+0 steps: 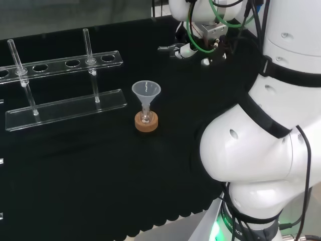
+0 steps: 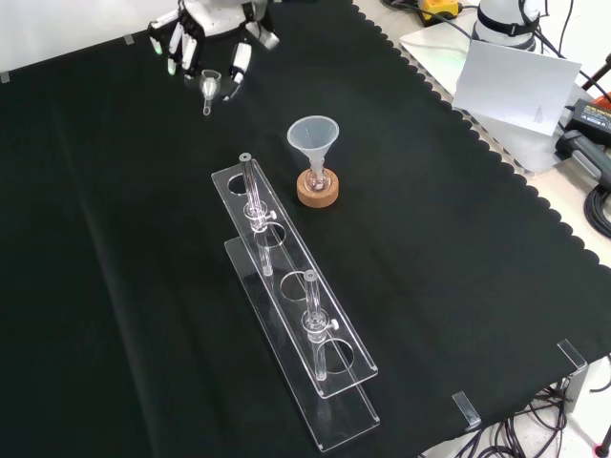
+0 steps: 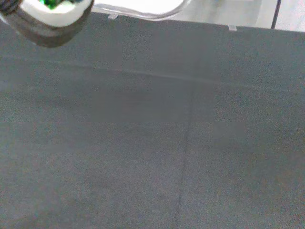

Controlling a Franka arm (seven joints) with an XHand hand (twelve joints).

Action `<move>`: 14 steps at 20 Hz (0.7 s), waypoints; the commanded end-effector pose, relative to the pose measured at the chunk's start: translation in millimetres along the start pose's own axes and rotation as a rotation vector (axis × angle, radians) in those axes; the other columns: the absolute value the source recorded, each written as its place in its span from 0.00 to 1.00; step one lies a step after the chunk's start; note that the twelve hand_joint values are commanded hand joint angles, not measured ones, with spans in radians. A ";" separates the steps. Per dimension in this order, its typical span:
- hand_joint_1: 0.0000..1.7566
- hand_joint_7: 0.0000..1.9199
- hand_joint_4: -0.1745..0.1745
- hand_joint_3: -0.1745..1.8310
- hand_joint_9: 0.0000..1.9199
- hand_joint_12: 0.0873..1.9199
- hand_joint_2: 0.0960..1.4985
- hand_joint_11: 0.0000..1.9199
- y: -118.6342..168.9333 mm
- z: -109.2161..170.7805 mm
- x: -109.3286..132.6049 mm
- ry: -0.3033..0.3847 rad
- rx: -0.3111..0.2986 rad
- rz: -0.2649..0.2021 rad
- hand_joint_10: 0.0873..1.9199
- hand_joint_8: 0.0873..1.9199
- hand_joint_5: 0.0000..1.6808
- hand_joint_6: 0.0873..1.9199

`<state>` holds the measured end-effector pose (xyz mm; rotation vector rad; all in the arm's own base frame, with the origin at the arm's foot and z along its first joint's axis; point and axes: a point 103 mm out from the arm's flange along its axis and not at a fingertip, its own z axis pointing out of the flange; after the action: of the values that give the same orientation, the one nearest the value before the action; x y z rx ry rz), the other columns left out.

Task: Pour all the NaCl from the weighing funnel into the round-bottom flask.

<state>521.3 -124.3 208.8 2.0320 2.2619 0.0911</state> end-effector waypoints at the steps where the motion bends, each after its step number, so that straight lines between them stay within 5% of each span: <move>1: 0.62 0.78 1.00 0.31 0.54 0.75 0.48 0.09 -31.6 -29.5 25.3 -0.017 -0.002 0.018 0.08 0.13 0.74 0.30; 6: 0.62 0.79 1.00 0.32 0.54 0.75 0.48 0.09 -52.0 -37.7 35.6 -0.007 0.000 0.007 0.08 0.13 0.74 0.30; 14: 0.62 0.80 1.00 0.33 0.55 0.75 0.46 0.10 -88.9 -34.2 29.0 0.031 0.027 -0.136 0.07 0.11 0.74 0.30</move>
<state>453.3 -100.4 236.9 1.9903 2.2988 0.0894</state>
